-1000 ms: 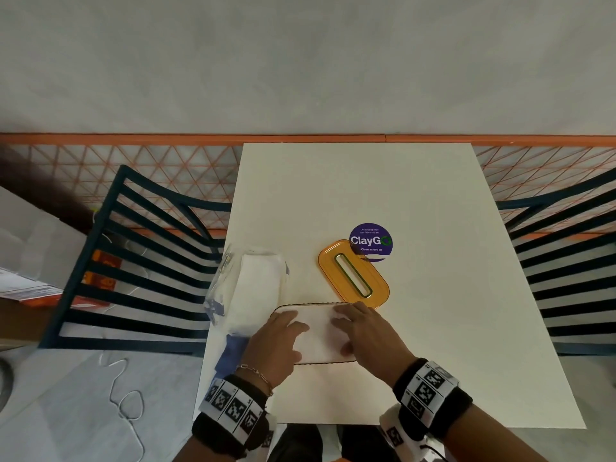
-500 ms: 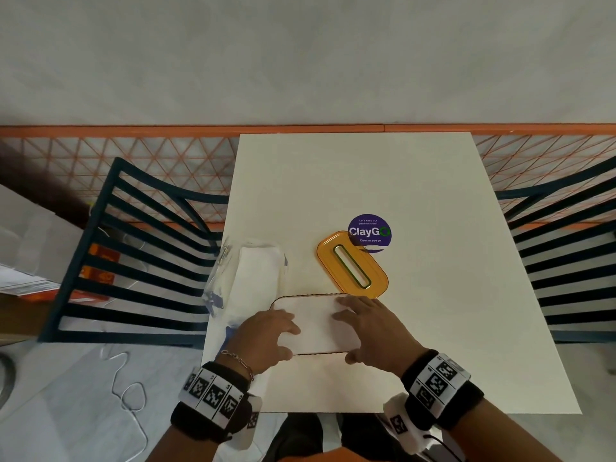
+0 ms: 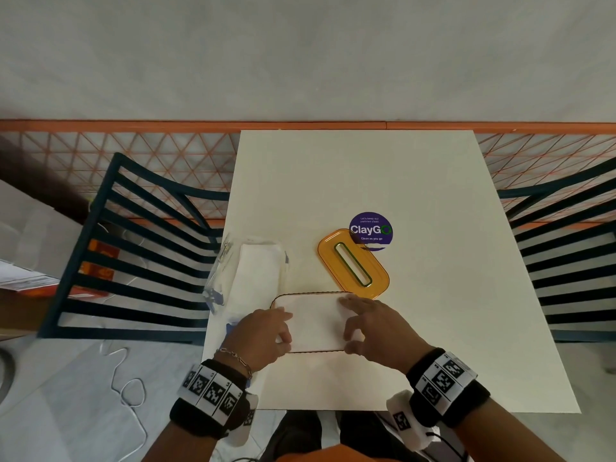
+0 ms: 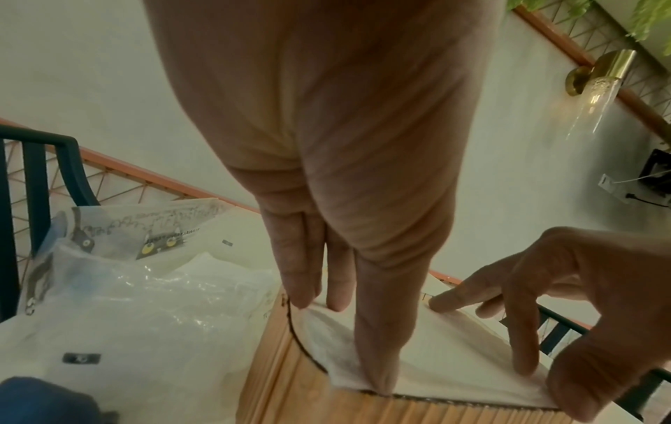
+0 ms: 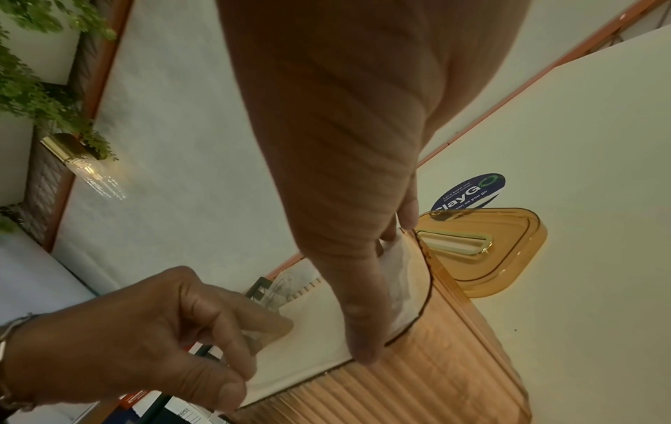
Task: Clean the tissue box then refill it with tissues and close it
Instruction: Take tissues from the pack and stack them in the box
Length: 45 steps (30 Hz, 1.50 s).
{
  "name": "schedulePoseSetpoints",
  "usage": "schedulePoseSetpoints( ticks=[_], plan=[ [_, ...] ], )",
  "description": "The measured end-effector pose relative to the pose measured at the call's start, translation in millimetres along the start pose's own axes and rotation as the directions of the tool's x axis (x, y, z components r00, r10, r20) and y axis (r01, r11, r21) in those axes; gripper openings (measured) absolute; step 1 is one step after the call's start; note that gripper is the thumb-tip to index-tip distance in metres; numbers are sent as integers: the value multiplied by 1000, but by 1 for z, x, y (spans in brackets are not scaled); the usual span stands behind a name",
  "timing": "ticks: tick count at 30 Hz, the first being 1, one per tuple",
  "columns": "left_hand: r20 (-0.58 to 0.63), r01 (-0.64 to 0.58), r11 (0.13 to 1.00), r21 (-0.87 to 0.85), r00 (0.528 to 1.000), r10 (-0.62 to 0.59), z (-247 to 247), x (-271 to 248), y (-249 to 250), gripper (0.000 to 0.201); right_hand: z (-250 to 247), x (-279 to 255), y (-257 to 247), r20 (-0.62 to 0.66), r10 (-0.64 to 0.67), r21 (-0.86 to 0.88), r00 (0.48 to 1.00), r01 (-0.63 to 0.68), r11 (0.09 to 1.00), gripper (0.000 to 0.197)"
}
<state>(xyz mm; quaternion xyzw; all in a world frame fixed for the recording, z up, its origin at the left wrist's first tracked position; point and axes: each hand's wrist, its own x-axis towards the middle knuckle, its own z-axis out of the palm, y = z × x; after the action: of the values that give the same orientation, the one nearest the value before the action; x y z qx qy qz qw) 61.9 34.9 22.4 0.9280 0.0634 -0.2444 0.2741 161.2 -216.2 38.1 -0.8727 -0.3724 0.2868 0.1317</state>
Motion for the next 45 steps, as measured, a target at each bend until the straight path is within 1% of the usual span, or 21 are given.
schedulePoseSetpoints(
  ticks=[5, 9, 14, 17, 19, 21, 23, 25, 26, 28, 33, 34, 37, 38, 39, 41, 45],
  plan=[
    [6, -28, 999, 34, 1000, 28, 4, 1, -3, 16, -1, 1, -2, -4, 7, 24, 1000, -7, 1000, 13],
    [18, -37, 998, 45, 999, 37, 7, 3, -5, 18, -2, 2, -2, 6, 13, 11, 1000, -13, 1000, 12],
    [8, -86, 991, 101, 996, 86, 13, 6, -2, 21, -2, 5, 0, 19, 43, 34, 999, -43, 998, 11],
    [9, -86, 993, 74, 996, 86, 14, 7, -4, 18, -2, 6, 0, 31, 60, 56, 998, -61, 997, 11],
    [-8, -81, 996, 28, 997, 81, 16, 7, -7, 17, -2, 5, 0, 16, 64, 59, 998, -65, 996, 12],
    [-21, -53, 998, -36, 998, 52, 15, 5, -8, 15, 0, 5, 2, -6, 75, 87, 997, -75, 993, 13],
    [-39, -21, 997, -81, 999, 18, 11, 4, -10, 3, 4, 4, 6, -15, 90, 129, 996, -87, 988, 12],
    [-49, -18, 994, -112, 999, 13, 7, 3, -13, 12, 5, 3, 8, -8, 99, 181, 995, -96, 979, 10],
    [-51, -20, 991, -129, 999, 13, 4, 3, -13, 14, 5, 3, 9, -1, 95, 206, 995, -93, 974, 13],
    [-64, -35, 990, -138, 998, 26, -1, 2, -14, 13, 3, 1, 10, 0, 84, 239, 997, -81, 968, 18],
    [-69, -37, 986, -160, 997, 26, -3, 2, -13, 7, 6, -2, 18, -116, 82, 309, 990, -43, 950, 3],
    [-73, -40, 985, -170, 997, 28, -4, 2, -12, 10, 7, -2, 18, -131, 81, 315, 988, -36, 949, 3],
    [-75, -9, 987, -163, 997, -3, -4, 2, -5, 46, 6, 0, 19, -161, 95, 333, 982, -37, 942, 6],
    [-85, 3, 986, -164, 996, -17, -2, 3, -2, 55, 5, 2, 18, -160, 101, 331, 982, -43, 943, 5],
    [-99, 8, 987, -160, 995, -25, 1, 5, 0, 58, 4, 4, 17, -160, 105, 327, 982, -48, 944, 4],
    [-138, 3, 992, -125, 990, -20, 7, 10, 6, 52, 2, 6, 17, -157, 114, 316, 981, -59, 947, 3],
    [-208, -31, 999, -15, 978, 27, 11, 17, 19, 30, 0, 10, 16, -143, 130, 300, 981, -82, 950, 5]
  ],
)
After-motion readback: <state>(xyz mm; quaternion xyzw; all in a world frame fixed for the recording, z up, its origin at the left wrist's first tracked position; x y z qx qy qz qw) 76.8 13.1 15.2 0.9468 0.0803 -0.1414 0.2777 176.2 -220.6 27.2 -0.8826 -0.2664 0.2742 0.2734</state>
